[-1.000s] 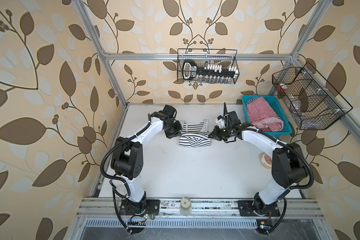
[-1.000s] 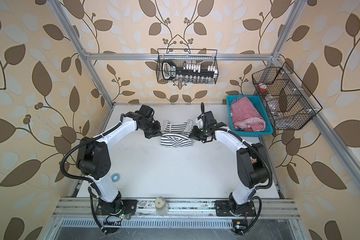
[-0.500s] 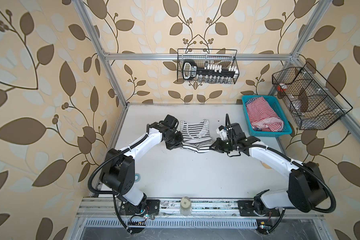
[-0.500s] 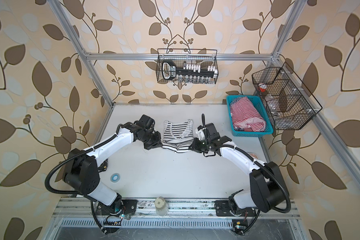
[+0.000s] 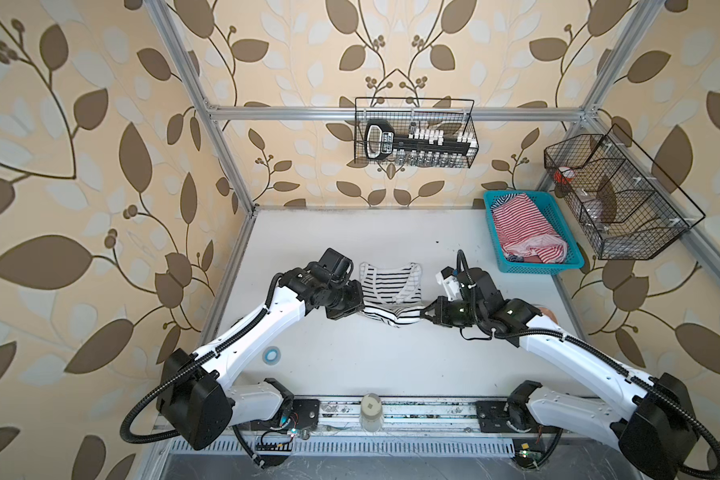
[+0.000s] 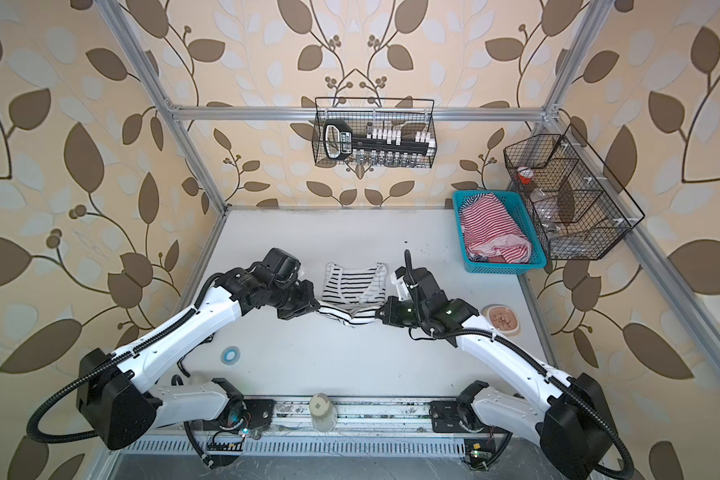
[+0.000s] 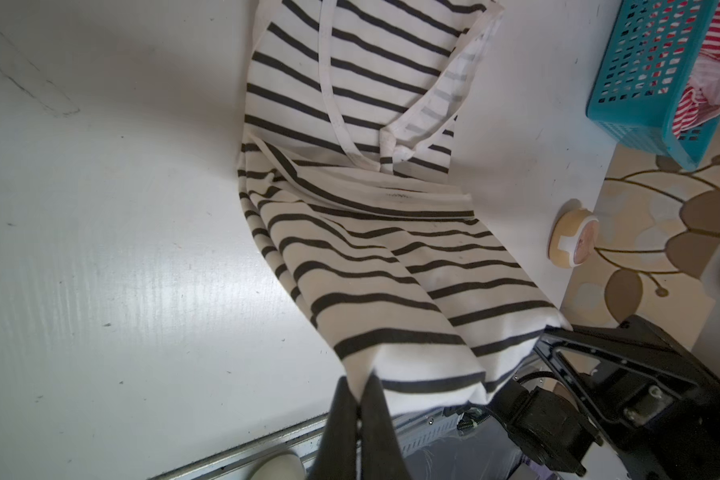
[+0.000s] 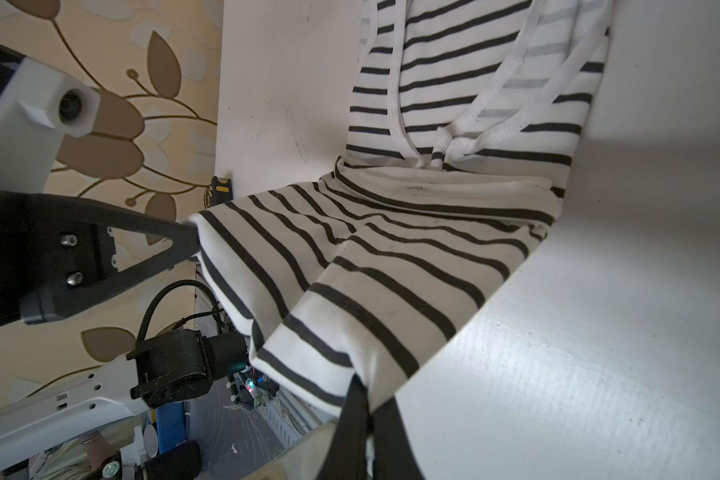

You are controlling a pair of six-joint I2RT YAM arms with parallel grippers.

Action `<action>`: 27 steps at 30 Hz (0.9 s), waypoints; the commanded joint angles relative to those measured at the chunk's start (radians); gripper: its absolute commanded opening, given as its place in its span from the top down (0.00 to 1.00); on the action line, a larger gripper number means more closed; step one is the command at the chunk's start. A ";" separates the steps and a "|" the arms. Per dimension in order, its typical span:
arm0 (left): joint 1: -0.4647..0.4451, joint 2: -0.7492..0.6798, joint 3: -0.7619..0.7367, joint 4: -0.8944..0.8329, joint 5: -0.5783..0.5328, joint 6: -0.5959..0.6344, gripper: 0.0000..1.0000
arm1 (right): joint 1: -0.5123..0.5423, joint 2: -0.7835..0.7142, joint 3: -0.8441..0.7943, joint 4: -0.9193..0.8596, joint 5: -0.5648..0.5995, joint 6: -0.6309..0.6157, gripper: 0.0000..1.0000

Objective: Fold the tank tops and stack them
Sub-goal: 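Lift the near edge with both grippers and fold it toward the far edge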

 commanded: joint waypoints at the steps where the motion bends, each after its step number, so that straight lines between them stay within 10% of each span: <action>1: 0.000 0.023 0.063 -0.039 -0.066 0.020 1.00 | -0.031 0.039 0.056 -0.042 0.014 -0.014 1.00; 27: 0.262 0.680 0.510 0.041 0.101 0.141 0.97 | -0.326 0.819 0.581 0.000 -0.303 -0.180 1.00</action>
